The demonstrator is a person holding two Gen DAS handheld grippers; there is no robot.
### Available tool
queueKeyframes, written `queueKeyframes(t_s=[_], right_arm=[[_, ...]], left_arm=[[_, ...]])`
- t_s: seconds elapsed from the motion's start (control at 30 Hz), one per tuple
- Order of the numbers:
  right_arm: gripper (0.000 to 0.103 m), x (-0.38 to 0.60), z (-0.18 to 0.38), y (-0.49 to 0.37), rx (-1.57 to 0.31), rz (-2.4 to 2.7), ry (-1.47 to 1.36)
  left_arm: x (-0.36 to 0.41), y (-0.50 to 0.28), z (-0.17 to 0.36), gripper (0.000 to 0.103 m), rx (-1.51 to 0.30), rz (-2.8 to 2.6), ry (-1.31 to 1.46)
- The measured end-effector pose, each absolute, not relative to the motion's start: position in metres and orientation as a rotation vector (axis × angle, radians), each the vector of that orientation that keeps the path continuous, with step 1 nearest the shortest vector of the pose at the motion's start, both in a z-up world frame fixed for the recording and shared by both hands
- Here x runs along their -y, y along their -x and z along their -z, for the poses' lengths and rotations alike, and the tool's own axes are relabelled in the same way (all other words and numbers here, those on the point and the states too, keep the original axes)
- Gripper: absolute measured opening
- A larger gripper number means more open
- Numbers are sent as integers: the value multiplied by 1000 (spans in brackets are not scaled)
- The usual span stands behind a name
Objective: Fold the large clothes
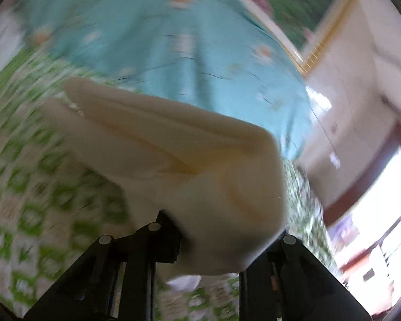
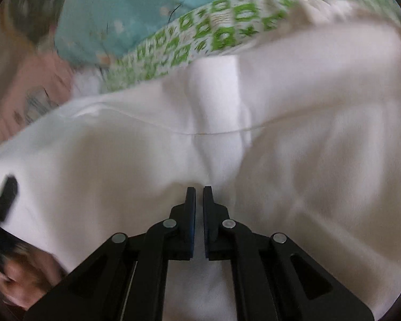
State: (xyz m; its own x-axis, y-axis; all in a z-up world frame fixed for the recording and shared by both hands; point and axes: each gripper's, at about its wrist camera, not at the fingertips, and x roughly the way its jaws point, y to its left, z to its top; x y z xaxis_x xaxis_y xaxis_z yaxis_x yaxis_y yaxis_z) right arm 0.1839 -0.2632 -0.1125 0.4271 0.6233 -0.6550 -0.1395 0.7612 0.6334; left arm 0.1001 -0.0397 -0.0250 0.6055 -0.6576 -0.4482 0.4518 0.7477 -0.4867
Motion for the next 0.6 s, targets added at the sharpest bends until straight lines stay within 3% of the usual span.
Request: queueKeyframes(t_s=[0.1,0.17,0.23,0.3,0.5,0.6], right_arm=[[6,324,102,-167,-921,-493,-768],[13,370,98,-155,-852,-475,-905],[50,416,101,-145,-790,-474,-1054],[62,445,104,-140,-750,-467,-1121],[69,445,109,-155,-848,-510,-1051],[81,430,102,-165,-886,-538,-951]], left_arm=[[94,-102,23,10,-664,723,215],[142,-103,36,10,-702,771,105],[173,-102,53,9,-724,782,23],[205,-105,82,8,-768,769,-72],[225,-97,103,7,-762,753,-156],[225,-93,91,6,-737,772,-167]])
